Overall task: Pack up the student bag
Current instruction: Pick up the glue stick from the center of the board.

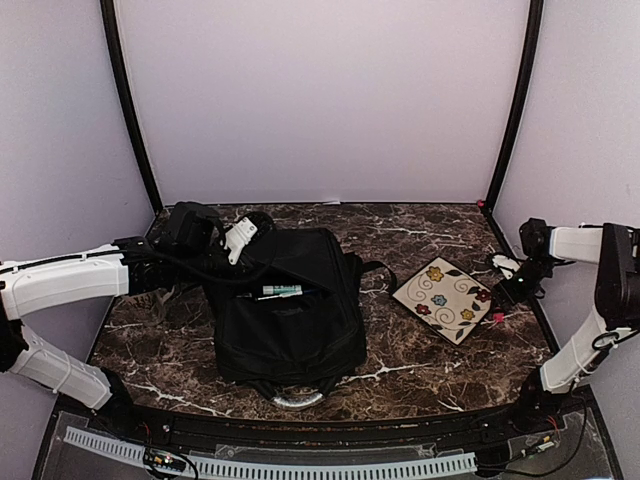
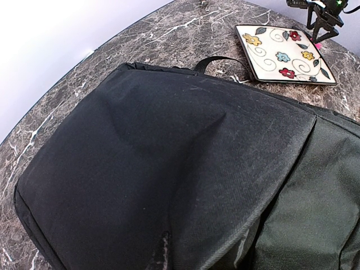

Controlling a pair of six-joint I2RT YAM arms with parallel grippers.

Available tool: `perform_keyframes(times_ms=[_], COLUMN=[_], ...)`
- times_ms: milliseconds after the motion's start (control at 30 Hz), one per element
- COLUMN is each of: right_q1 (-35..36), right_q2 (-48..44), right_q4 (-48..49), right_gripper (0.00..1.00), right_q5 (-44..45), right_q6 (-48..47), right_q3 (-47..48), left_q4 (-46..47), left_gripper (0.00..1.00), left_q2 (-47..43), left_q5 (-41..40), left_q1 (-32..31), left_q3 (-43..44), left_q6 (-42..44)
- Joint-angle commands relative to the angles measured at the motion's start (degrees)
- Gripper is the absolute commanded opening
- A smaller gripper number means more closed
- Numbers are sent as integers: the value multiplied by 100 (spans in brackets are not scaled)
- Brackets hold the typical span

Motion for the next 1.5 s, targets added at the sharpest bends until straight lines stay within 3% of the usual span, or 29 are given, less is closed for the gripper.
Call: perform_keyframes(times_ms=[0,767,1067,1467], right_q1=[38,-380,-472,-828], right_q2=[164,282,1003,827], right_q4=[203,91,146,94], right_gripper=[73,69,48,30], right_q5=[244,416,236,144], right_q6=[73,30,390,646], right_q3=[-181,-20,280,248], left_q4=[497,490,491,490], left_gripper=[0,0,0,0], left_q2=[-263,-263,-290,-300], left_q5=[201,253,243,332], left_q1=[5,3,5,2], left_q3=[241,252,244,249], left_q6=[4,7,5,7])
